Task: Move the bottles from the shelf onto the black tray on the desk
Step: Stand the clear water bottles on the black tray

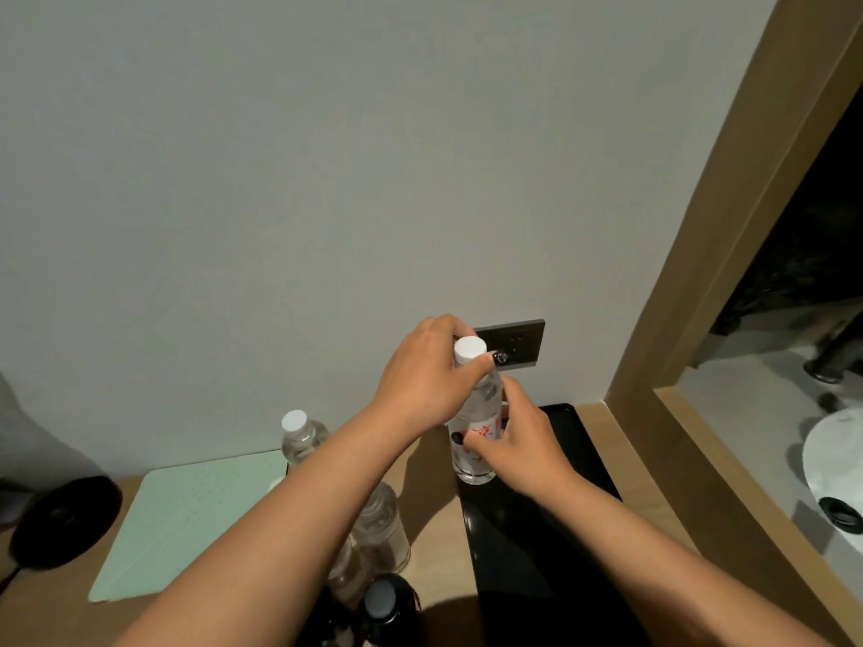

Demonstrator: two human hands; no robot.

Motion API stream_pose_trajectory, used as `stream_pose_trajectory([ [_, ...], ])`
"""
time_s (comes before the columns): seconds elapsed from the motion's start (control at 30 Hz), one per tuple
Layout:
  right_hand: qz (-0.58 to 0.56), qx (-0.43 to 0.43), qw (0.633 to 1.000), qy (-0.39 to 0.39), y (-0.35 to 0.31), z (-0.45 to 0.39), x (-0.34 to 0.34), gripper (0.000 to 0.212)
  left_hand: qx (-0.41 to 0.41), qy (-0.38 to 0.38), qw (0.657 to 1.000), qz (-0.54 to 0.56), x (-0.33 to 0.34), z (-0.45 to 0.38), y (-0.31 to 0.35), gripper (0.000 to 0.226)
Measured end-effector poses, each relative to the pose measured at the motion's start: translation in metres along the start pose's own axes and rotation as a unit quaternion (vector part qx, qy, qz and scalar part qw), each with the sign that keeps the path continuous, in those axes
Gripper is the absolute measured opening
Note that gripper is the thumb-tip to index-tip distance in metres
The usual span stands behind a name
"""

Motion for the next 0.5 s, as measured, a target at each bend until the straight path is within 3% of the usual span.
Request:
stream_pose_trajectory([
  [0.1, 0.006, 0.032, 0.999, 0.018, 0.027, -0.008, -0.01, 0.067, -0.022, -0.061, 0.997, 0.052, 0.013, -0.01, -0.01, 0.056],
  [0.17, 0.008, 0.067, 0.997, 0.024, 0.046, -0.016, -0.017, 0.07, -0.037, -0.062, 0.996, 0.05, 0.008, -0.015, -0.025, 0.069],
  [0.37, 0.0, 0.103, 0.994, 0.021, 0.085, -0.036, -0.015, 0.067, -0.106, -0.048, 0.987, -0.109, -0.019, -0.01, -0.123, 0.057],
  [0.5, -0.013, 0.132, 0.991, 0.01, 0.099, -0.046, -0.005, 0.068, -0.198, -0.12, 0.95, -0.21, -0.022, 0.009, -0.195, 0.054],
])
Point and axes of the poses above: each hand's wrist, its own z-axis away from the middle knuckle, its own x-axis out of the palm, y = z × x, the point moved 9 cm from there along -z, towards the middle knuckle, and after that the axes turned 3 degrees about -x, right-handed, at the moved point
